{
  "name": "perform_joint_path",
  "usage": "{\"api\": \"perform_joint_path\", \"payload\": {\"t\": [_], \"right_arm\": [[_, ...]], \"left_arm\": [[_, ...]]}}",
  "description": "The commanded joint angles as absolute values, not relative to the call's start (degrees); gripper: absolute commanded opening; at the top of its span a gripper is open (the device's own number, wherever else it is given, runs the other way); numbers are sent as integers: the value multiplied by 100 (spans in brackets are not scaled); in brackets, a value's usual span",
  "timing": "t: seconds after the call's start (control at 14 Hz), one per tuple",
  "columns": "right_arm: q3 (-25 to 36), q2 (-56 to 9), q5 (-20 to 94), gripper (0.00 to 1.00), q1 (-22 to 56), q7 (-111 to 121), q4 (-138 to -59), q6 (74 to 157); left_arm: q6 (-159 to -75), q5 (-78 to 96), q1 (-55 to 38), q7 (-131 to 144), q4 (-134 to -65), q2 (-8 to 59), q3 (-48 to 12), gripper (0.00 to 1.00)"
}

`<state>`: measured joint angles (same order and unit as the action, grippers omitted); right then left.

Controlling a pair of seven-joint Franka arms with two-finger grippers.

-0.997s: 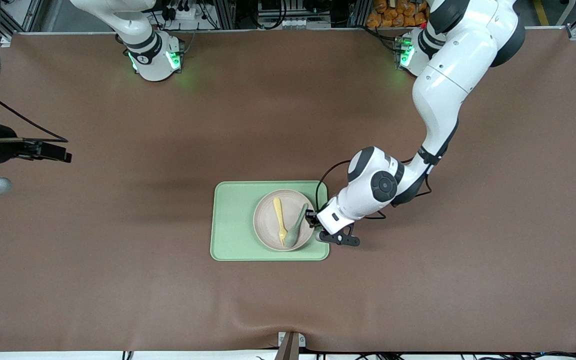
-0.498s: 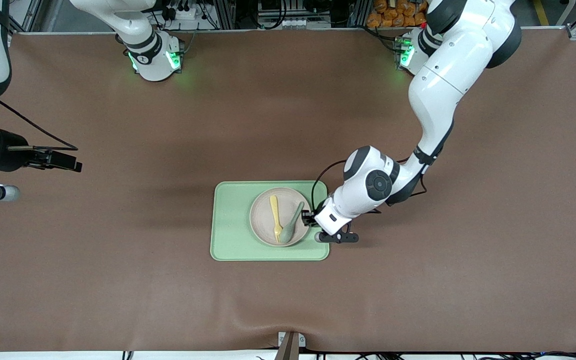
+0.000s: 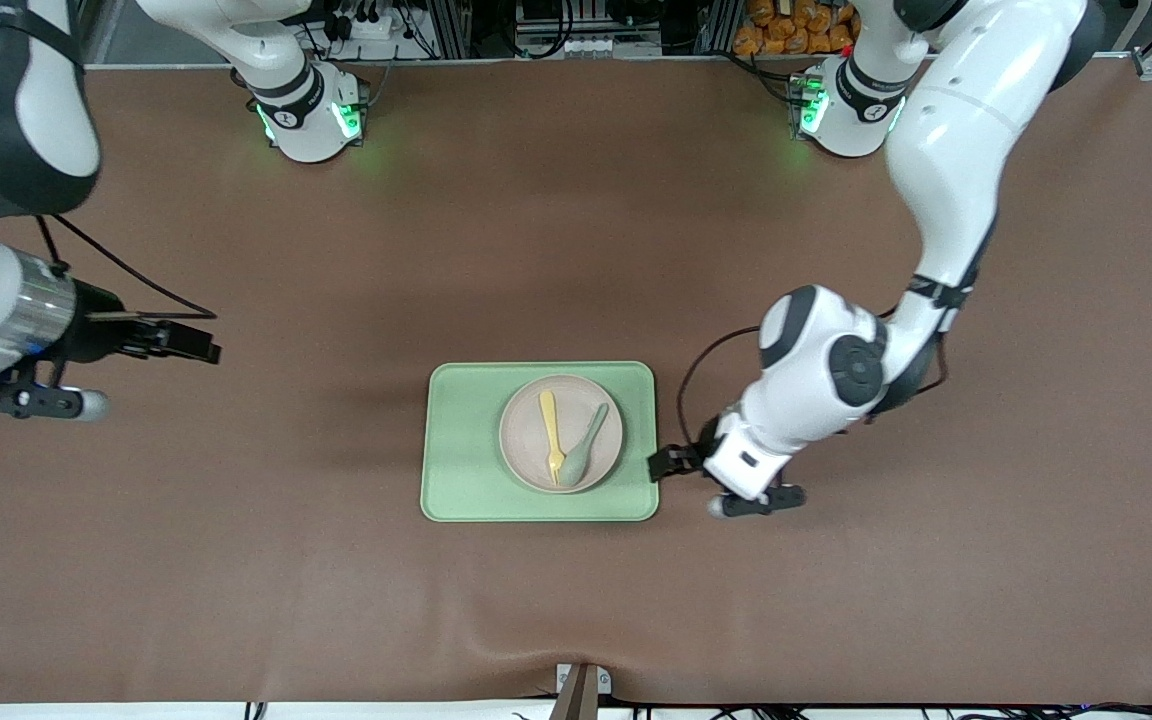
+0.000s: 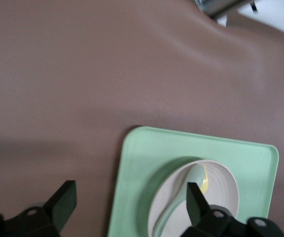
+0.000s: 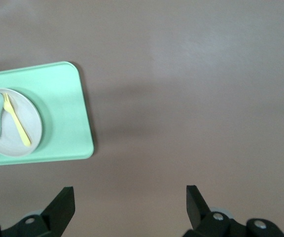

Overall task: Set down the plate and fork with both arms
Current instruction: 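Withdraw the left gripper while the right gripper reaches toward the plate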

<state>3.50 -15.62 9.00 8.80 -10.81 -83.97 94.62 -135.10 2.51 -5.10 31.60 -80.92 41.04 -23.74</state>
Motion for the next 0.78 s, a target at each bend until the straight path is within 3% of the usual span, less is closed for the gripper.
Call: {"api": "perform_joint_path", "payload": {"t": [0.0, 0.71], "right_arm": [[396, -1871, 949, 100, 1273, -1528, -8315, 9772], [343, -3224, 993, 100, 2398, -2293, -7462, 10949]], "left_arm": [[-12756, 132, -186, 3349, -8288, 3360, -2347, 100], [-10715, -483, 860, 3419, -8297, 1987, -2355, 100]]}}
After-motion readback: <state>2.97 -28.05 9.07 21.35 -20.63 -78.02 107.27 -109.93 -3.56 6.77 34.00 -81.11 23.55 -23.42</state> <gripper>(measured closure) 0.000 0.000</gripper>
